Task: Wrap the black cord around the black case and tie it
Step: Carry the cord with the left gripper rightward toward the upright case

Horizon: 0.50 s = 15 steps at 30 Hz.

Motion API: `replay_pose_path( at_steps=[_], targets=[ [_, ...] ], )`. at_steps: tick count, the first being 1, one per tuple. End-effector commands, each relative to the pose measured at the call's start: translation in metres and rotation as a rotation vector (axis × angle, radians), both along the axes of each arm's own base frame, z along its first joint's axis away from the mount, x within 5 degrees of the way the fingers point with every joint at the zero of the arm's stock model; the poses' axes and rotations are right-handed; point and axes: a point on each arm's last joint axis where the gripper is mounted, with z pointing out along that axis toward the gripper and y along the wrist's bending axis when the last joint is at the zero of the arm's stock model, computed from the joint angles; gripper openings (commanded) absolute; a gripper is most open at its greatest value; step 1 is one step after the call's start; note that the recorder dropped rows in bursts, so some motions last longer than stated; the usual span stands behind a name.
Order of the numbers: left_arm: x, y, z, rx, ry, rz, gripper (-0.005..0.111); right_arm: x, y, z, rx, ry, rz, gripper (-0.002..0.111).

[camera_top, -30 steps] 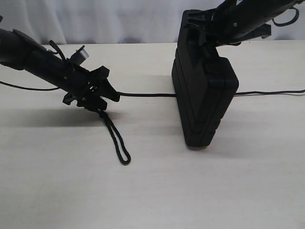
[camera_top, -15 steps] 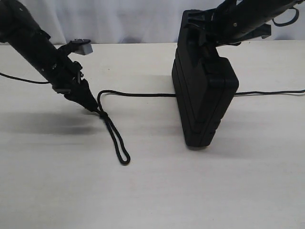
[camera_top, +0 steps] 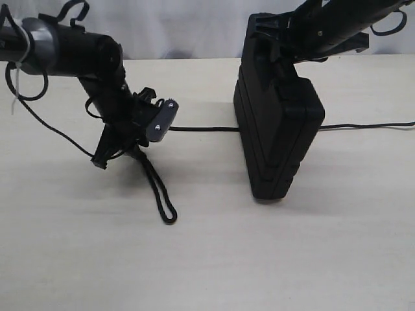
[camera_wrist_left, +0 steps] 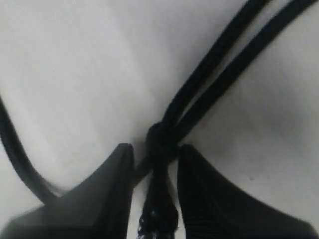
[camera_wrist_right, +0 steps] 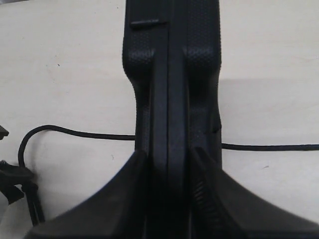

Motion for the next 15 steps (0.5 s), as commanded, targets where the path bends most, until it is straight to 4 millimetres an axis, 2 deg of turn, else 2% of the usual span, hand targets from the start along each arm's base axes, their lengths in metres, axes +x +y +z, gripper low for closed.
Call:
replay_pose_path(
  at_steps=[1, 5, 9, 11, 14, 15],
  targets=[
    [0.002, 0.004, -0.022, 0.078, -0.002, -0.043, 0.028, 0.002, 0.001, 0.007, 0.024, -0.045, -0.005, 0.004],
    [0.006, 0.002, -0.03, 0.056, -0.026, -0.033, 0.028, 0.002, 0.001, 0.007, 0.024, -0.045, -0.005, 0.004],
    [0.001, 0.002, -0.034, 0.063, 0.029, -0.024, 0.028, 0.002, 0.001, 0.007, 0.024, -0.045, -0.005, 0.004],
    [-0.002, 0.002, -0.035, 0.059, 0.063, -0.005, 0.022, 0.002, 0.001, 0.007, 0.024, -0.045, -0.005, 0.004],
    [-0.004, 0.001, -0.034, 0.042, 0.102, 0.091, 0.001, 0.002, 0.001, 0.007, 0.024, -0.045, -0.005, 0.004],
    [-0.005, 0.001, -0.034, 0.039, 0.108, 0.127, 0.0, 0.002, 0.001, 0.007, 0.024, -0.045, -0.005, 0.004]
  ],
)
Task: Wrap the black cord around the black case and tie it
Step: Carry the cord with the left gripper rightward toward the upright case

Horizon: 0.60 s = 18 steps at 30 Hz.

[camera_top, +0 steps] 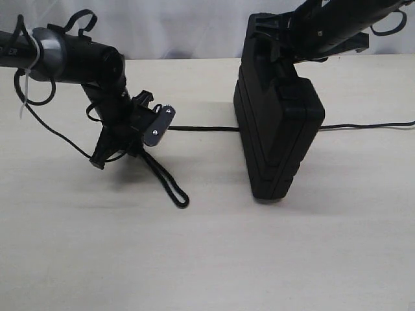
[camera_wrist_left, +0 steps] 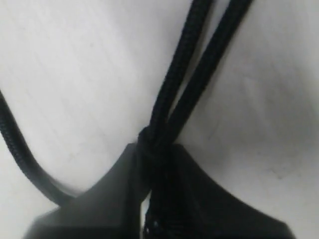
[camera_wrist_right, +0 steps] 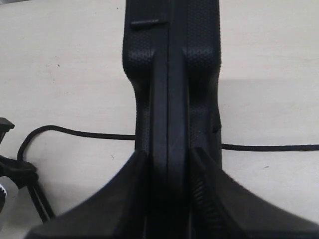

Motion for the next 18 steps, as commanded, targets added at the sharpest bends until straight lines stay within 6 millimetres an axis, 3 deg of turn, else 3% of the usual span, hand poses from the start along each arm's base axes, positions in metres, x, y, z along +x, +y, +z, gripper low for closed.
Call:
replay_pose_path(
  at_steps=[1, 6, 18],
  targets=[
    [-0.011, -0.001, -0.018, -0.005, 0.122, 0.173, 0.0, 0.002, 0.001, 0.007, 0.024, -0.045, -0.005, 0.004],
    [-0.006, -0.003, -0.004, -0.073, 0.077, 0.452, 0.0, 0.002, 0.001, 0.007, 0.024, -0.045, -0.005, 0.004],
    [0.001, -0.013, 0.083, -0.414, -0.104, 0.7, 0.0, 0.002, 0.001, 0.007, 0.024, -0.045, -0.005, 0.004]
  ],
)
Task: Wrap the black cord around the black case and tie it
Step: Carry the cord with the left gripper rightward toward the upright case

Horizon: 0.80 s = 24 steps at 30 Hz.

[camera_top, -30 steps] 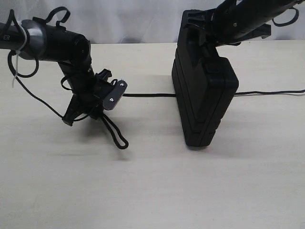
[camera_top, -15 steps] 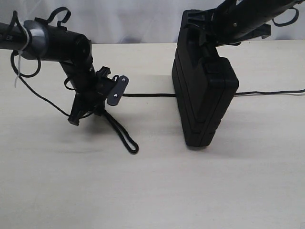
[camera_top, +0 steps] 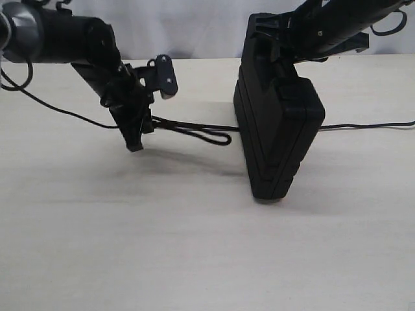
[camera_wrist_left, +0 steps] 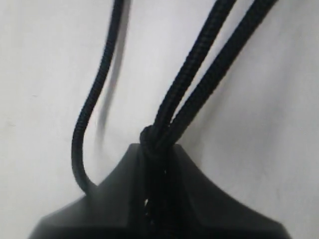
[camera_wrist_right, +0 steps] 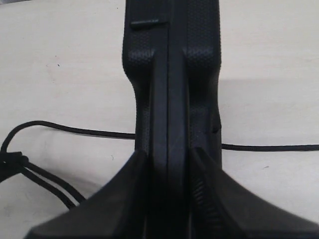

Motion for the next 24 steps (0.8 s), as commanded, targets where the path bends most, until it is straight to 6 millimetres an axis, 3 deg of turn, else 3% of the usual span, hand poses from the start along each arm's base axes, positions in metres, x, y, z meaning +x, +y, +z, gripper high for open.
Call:
replay_pose_path(
  at_steps=[1, 8, 15, 24],
  targets=[
    [0.003, -0.004, 0.032, -0.123, -0.108, 0.138, 0.0, 0.002, 0.001, 0.007, 0.024, -0.045, -0.005, 0.004],
    [0.01, -0.013, 0.047, -0.244, -0.217, 0.265, 0.0, 0.002, 0.001, 0.007, 0.024, -0.045, -0.005, 0.004],
    [0.003, -0.036, 0.05, -0.26, -0.283, 0.194, 0.0, 0.002, 0.001, 0.007, 0.024, -0.045, -0.005, 0.004],
    [-0.005, -0.052, 0.05, -0.26, -0.285, 0.146, 0.0, 0.002, 0.001, 0.007, 0.024, -0.045, -0.005, 0.004]
  ],
)
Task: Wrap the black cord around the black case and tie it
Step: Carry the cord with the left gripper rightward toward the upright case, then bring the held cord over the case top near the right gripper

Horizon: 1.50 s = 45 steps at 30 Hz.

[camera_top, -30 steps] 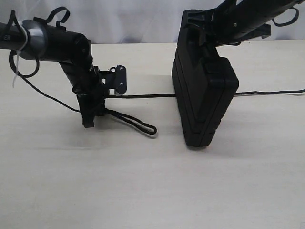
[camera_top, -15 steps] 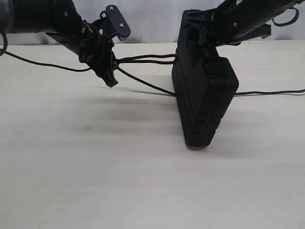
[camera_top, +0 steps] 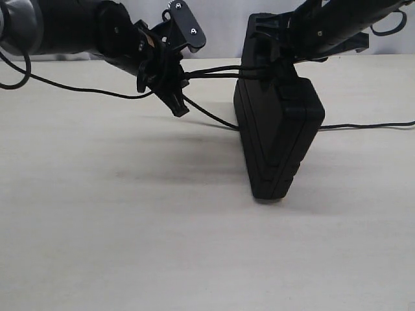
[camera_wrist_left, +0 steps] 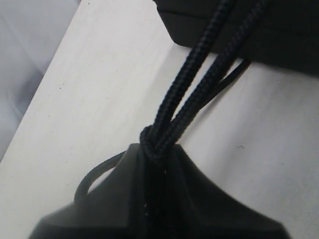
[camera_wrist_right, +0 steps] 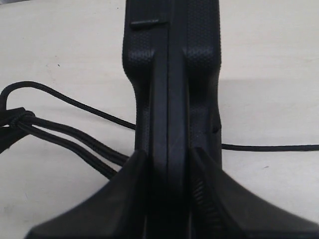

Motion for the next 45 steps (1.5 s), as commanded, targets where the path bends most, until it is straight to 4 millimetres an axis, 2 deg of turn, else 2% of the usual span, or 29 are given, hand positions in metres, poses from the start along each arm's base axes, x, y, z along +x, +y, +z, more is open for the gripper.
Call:
replay_pose_path(
  at_steps=[1, 17, 31, 37, 45],
  targets=[
    [-0.005, -0.009, 0.004, -0.01, -0.018, -0.018, 0.0, 0.002, 0.001, 0.007, 0.024, -0.045, -0.005, 0.004],
    [-0.019, -0.036, 0.016, -0.051, -0.092, -0.08, 0.0, 0.002, 0.001, 0.007, 0.024, -0.045, -0.005, 0.004],
    [-0.037, -0.07, 0.023, -0.102, -0.174, -0.155, 0.0, 0.002, 0.001, 0.007, 0.024, -0.045, -0.005, 0.004],
    [-0.042, -0.075, 0.023, -0.101, -0.179, -0.174, 0.0, 0.002, 0.001, 0.007, 0.024, -0.045, -0.005, 0.004],
    [-0.046, -0.071, 0.027, -0.085, -0.138, -0.174, 0.0, 0.002, 0.001, 0.007, 0.024, -0.045, -0.005, 0.004]
  ],
)
